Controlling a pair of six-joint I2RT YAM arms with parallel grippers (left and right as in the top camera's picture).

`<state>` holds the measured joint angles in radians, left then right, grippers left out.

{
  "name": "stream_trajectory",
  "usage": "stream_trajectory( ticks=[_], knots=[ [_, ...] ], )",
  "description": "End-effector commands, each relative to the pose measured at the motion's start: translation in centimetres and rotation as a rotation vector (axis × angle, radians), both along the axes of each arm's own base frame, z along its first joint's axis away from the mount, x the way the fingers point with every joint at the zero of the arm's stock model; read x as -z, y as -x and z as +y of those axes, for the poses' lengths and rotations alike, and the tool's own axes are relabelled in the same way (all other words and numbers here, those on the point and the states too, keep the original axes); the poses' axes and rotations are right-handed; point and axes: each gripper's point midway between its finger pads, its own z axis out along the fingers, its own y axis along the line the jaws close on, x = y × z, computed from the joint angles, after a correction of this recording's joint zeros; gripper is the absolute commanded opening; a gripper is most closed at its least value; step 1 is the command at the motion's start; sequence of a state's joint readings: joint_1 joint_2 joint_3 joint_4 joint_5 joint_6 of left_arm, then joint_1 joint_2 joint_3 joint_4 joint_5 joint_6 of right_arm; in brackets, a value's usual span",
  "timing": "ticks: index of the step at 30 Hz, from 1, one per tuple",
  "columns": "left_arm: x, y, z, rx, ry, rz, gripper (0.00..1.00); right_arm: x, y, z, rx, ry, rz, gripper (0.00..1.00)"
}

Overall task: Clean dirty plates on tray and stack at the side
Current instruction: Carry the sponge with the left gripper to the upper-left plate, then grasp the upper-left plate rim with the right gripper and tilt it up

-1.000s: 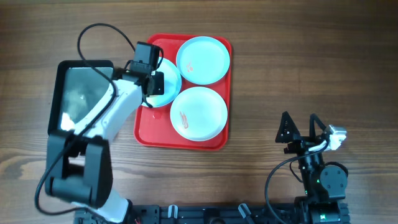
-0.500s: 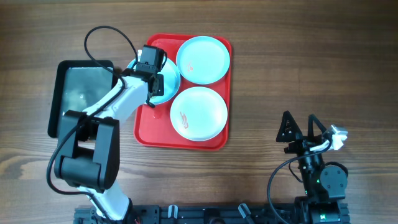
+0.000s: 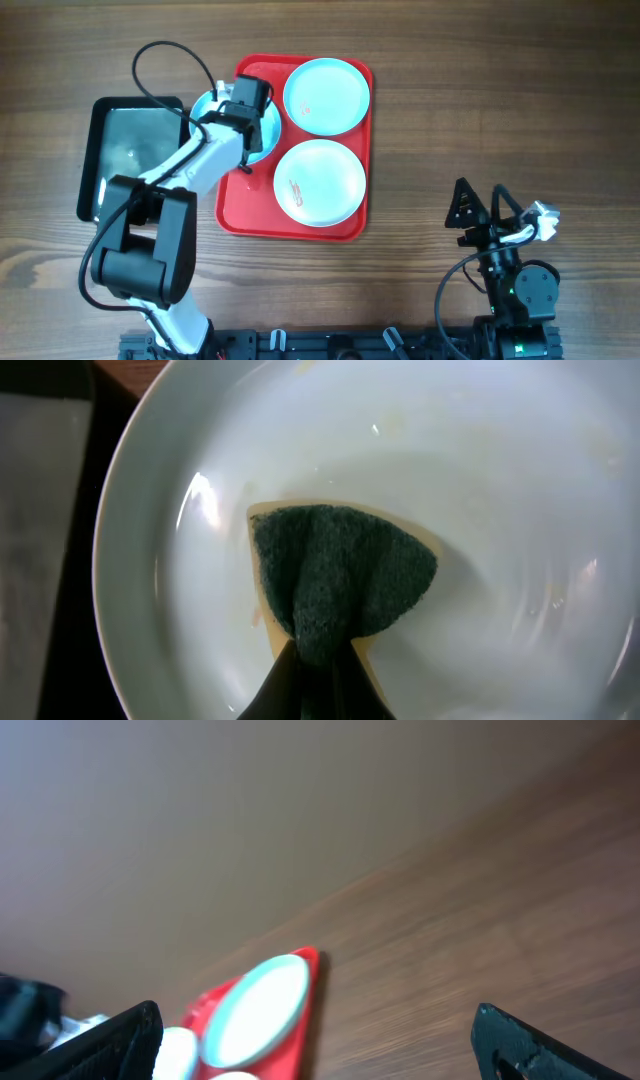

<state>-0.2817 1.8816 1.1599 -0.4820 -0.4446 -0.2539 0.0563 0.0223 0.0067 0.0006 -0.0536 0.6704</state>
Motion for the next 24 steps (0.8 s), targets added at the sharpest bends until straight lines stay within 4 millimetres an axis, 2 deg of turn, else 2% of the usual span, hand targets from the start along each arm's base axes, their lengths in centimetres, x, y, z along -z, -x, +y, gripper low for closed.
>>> stream_trajectory(
  ticks=[1,3,5,7,11,14,15,16,18,19,21,24],
  knots=[
    [1.0,0.4,-2.8,0.047,0.049,0.022,0.04,-0.3,0.1,0.4,-0.023,-0.283,0.02,1.0],
    [1.1,0.6,-3.8,0.07,0.067,0.028,0.04,-0.3,0.2,1.0,-0.055,-0.356,0.035,1.0],
    [1.0,0.6,-4.5,0.082,0.071,0.023,0.04,-0.7,0.6,3.0,-0.182,-0.281,0.026,1.0],
    [0.9,0.5,-4.5,0.083,0.073,0.017,0.04,-1.0,1.1,4.3,-0.261,-0.195,0.005,1.0],
    [-0.9,-0.1,-4.7,0.065,0.098,-0.024,0.04,-2.8,1.7,5.2,-0.318,-0.111,-0.057,1.0],
    [-5.1,-1.2,-5.1,0.068,0.132,-0.124,0.04,-5.0,2.1,5.3,-0.327,-0.018,-0.119,1.0],
    [-7.3,-1.7,-5.1,0.068,0.15,-0.176,0.04,-5.8,2.1,5.4,-0.33,0.004,-0.125,1.0],
    [-8.8,-1.9,-5.1,0.068,0.161,-0.21,0.04,-6.1,2.1,5.5,-0.338,0.016,-0.127,1.0],
    [-13.8,-2.0,-4.5,0.059,0.196,-0.327,0.04,-7.1,1.9,6.4,-0.395,0.064,-0.107,1.0],
    [-15.3,-1.9,-4.0,0.052,0.204,-0.362,0.04,-7.3,1.7,6.9,-0.423,0.079,-0.092,1.0],
    [-17.7,-1.4,-2.5,0.028,0.211,-0.415,0.04,-7.8,1.0,7.7,-0.476,0.095,-0.049,1.0],
    [-19.5,-0.8,0.6,-0.033,0.203,-0.446,0.04,-8.9,-0.7,9.1,-0.57,0.127,0.005,1.0]
  ],
)
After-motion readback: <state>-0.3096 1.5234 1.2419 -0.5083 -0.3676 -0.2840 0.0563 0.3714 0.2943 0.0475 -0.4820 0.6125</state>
